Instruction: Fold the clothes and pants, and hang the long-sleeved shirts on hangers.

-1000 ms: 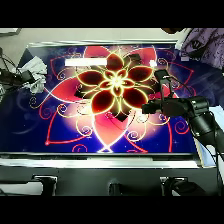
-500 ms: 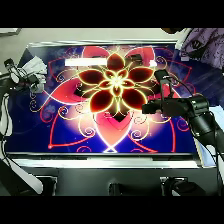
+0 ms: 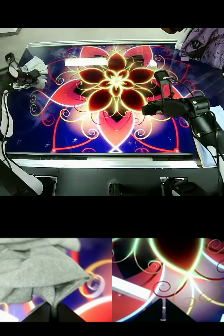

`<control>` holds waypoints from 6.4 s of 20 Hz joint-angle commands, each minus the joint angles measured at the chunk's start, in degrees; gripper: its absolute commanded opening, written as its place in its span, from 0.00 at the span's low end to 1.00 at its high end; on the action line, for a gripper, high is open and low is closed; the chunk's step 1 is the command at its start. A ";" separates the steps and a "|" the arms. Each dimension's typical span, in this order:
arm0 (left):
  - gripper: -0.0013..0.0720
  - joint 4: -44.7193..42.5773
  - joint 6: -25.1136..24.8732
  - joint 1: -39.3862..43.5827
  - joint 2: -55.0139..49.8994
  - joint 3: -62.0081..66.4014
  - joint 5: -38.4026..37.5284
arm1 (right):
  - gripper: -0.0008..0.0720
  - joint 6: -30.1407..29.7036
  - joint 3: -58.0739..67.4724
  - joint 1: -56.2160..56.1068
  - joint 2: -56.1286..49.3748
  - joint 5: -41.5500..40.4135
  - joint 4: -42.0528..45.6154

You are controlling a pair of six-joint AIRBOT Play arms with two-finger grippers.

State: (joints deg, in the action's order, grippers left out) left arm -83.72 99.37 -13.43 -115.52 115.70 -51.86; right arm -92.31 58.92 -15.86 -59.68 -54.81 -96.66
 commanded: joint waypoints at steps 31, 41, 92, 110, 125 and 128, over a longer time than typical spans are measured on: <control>0.94 9.55 6.01 17.11 26.23 -10.21 -30.23 | 0.76 -3.10 -20.90 32.50 10.58 -11.04 -25.64; 0.94 9.57 6.03 9.46 25.09 -10.19 -30.25 | 0.81 -14.16 -26.86 32.33 -8.92 -1.29 -40.33; 0.03 16.76 -2.56 -0.83 50.84 -1.62 -4.87 | 0.06 -4.85 45.09 32.33 9.33 -10.27 -15.21; 0.03 9.75 -2.01 2.60 38.69 -18.80 -14.82 | 0.06 11.69 38.32 32.30 -15.43 -28.06 -22.43; 0.80 19.32 -1.29 6.84 13.70 -17.46 -5.51 | 0.44 -4.98 31.32 34.36 -41.31 -17.09 -29.38; 0.80 15.30 -1.81 1.66 20.06 -19.04 -15.04 | 0.46 -10.32 28.00 40.28 -33.59 -23.15 -28.52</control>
State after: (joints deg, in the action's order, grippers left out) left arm -66.11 98.04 -8.10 -99.53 97.54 -58.30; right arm -96.07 89.27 20.25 -98.59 -72.36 -125.54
